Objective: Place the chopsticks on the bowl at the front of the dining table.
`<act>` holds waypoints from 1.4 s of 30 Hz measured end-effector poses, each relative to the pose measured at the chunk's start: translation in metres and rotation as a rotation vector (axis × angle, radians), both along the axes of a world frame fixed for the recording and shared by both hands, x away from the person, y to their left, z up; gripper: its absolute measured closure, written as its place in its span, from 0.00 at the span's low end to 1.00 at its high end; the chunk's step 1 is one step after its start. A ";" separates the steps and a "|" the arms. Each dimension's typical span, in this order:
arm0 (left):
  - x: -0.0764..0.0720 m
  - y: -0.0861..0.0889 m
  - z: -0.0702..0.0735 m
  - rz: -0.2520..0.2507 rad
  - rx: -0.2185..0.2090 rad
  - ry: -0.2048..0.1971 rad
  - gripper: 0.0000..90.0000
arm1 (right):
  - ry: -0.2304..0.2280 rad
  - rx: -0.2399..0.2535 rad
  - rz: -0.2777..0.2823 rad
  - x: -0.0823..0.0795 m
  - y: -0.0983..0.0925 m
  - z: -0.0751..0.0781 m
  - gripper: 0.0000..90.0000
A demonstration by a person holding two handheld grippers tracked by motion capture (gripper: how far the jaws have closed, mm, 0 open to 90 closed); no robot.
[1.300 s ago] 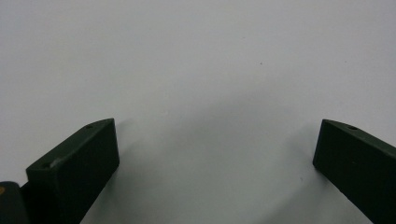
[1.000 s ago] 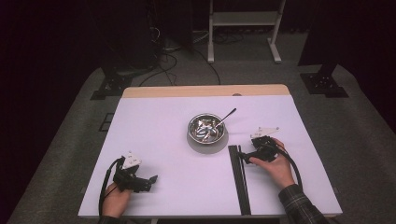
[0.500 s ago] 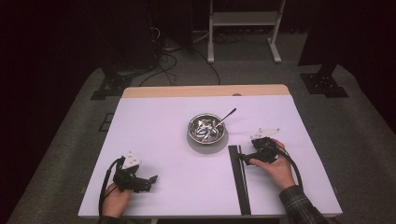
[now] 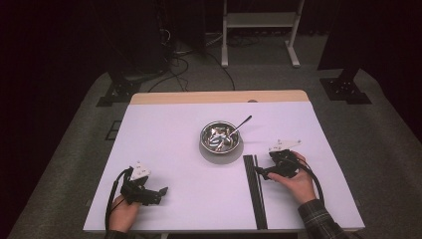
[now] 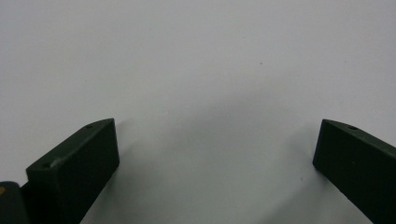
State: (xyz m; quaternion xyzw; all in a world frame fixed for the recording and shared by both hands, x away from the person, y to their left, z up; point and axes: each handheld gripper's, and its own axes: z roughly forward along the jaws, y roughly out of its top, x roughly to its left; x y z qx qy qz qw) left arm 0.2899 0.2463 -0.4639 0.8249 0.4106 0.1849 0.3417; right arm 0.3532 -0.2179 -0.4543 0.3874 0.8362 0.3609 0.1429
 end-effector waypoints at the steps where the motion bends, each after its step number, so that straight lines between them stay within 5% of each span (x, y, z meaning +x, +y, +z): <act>1: 0.000 0.000 0.000 0.000 0.000 0.000 0.00 | 0.003 -0.001 0.002 -0.002 0.000 0.000 0.16; 42: 0.000 0.000 0.000 0.000 0.000 -0.001 0.00 | 0.030 0.046 0.033 -0.070 -0.014 -0.005 0.16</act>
